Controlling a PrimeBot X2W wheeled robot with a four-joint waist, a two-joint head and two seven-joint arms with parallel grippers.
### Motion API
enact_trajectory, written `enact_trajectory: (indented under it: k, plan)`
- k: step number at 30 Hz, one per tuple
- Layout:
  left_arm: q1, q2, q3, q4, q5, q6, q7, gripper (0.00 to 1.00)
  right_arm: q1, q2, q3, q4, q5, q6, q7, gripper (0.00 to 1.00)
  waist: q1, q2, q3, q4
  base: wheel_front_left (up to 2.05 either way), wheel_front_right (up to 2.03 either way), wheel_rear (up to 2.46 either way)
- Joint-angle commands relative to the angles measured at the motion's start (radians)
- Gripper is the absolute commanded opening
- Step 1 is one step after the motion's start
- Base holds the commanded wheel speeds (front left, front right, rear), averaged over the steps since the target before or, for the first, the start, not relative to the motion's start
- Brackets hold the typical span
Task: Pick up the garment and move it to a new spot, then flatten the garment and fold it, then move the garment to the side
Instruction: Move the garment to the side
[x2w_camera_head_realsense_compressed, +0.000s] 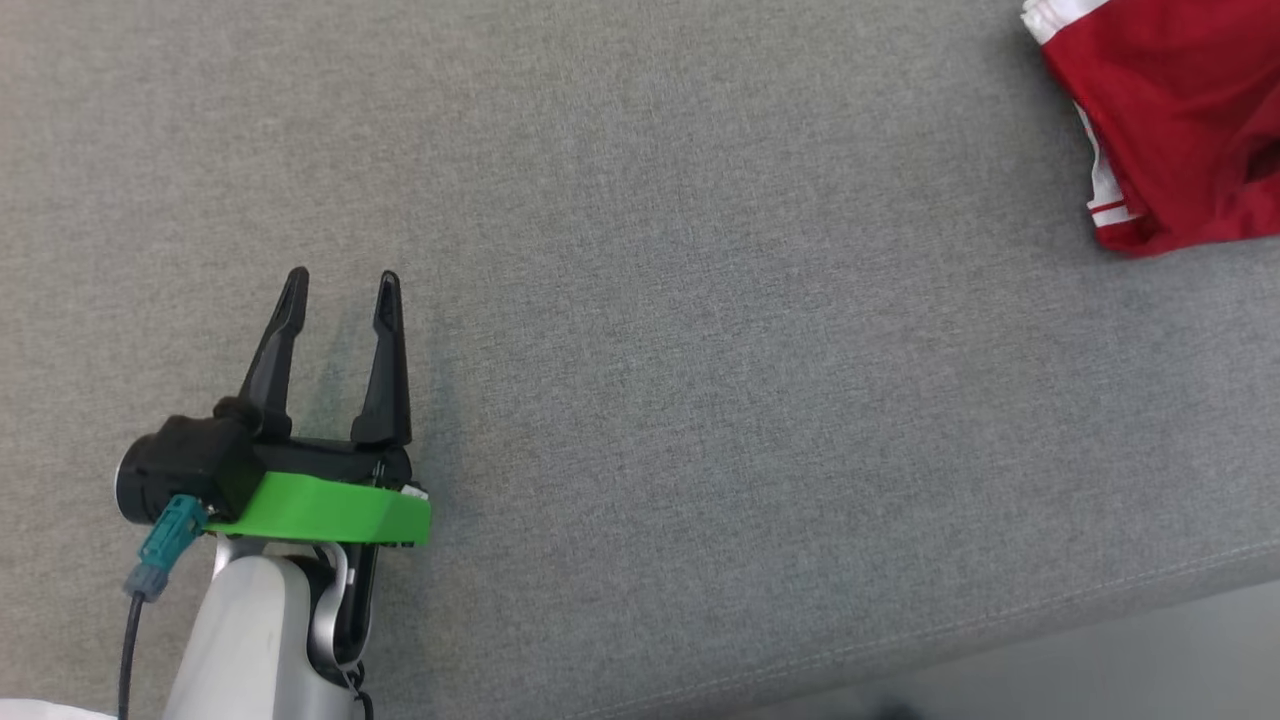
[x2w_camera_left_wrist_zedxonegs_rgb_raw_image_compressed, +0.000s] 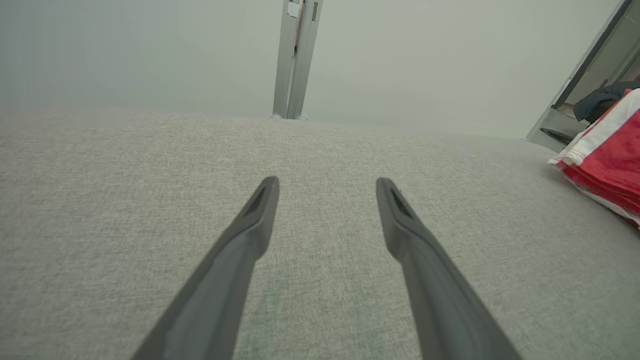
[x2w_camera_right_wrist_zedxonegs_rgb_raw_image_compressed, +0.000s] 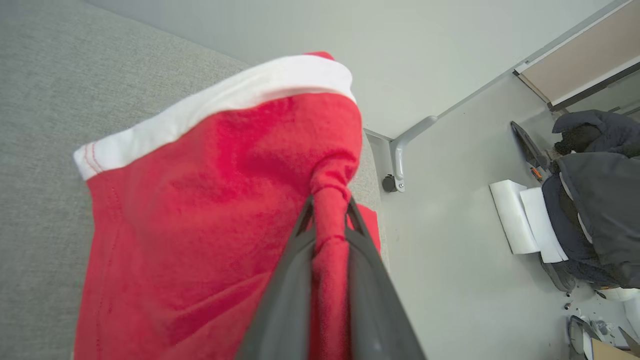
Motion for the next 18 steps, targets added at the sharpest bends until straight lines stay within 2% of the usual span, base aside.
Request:
enact_trajectory:
  k: [1, 10, 13, 14, 15, 18]
  plan:
    - [-0.021, 0.013, -0.002, -0.012, 0.013, -0.002, -0.002, 1.0, -0.013, -0.002, -0.007, 0.016, -0.019, -0.002, -0.026, 0.0, 0.0, -0.0001, 0.074, -0.022, 0.0, 0.0, 0.0]
    - [-0.046, 0.047, -0.016, -0.059, 0.011, -0.002, -0.002, 1.0, -0.01, -0.024, -0.139, 0.163, -0.152, -0.002, -0.107, 0.0, 0.0, -0.0001, 0.154, 0.011, 0.0, 0.0, 0.0]
    - [-0.051, 0.046, -0.018, -0.06, 0.011, -0.002, -0.002, 1.0, 0.003, -0.013, -0.199, 0.208, -0.195, -0.002, -0.12, 0.0, 0.0, -0.0001, 0.158, 0.019, 0.0, 0.0, 0.0]
    - [-0.052, 0.044, -0.022, -0.058, 0.012, -0.002, -0.002, 1.0, 0.008, -0.007, -0.225, 0.226, -0.211, -0.002, -0.123, 0.36, 0.0, -0.0001, 0.156, 0.024, 0.0, 0.0, 0.0]
    - [-0.052, 0.044, -0.024, -0.054, 0.012, -0.002, -0.002, 1.0, 0.012, 0.004, -0.251, 0.243, -0.215, -0.002, -0.123, 1.0, 0.0, -0.0001, 0.153, 0.027, 0.0, 0.0, 0.0]
    - [-0.045, 0.036, -0.026, -0.047, 0.012, -0.002, -0.002, 1.0, 0.025, 0.032, -0.338, 0.271, -0.249, -0.002, -0.139, 1.0, 0.0, -0.0001, 0.128, 0.034, 0.0, 0.0, 0.0]
